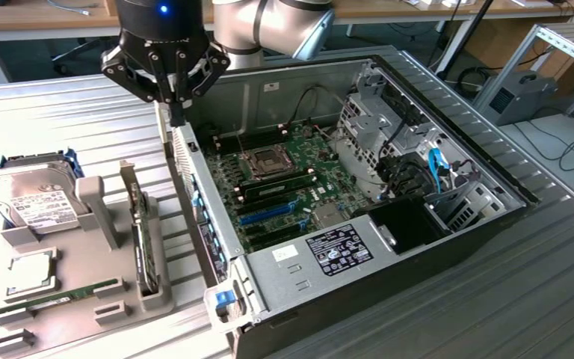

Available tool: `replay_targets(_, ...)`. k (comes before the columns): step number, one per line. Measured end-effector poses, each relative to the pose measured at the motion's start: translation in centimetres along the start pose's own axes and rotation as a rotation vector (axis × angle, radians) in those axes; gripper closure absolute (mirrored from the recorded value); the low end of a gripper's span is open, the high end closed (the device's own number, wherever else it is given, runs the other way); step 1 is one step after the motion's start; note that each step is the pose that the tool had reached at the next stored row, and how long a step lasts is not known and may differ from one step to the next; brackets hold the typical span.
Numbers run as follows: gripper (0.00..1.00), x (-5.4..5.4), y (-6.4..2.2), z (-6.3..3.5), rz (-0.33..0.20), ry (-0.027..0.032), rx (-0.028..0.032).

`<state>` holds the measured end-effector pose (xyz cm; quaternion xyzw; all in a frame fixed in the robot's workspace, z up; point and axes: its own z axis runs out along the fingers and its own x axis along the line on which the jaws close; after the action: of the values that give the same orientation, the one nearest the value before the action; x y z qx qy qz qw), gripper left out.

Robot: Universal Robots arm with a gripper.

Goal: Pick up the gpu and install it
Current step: 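Reach for the gpu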

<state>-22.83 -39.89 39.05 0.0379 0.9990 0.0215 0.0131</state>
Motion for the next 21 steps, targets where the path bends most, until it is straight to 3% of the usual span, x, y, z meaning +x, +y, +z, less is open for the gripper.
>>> replay_targets(21, 0.89, 0.66, -0.05, 0.03, 0.000, 0.0000, -0.0001)
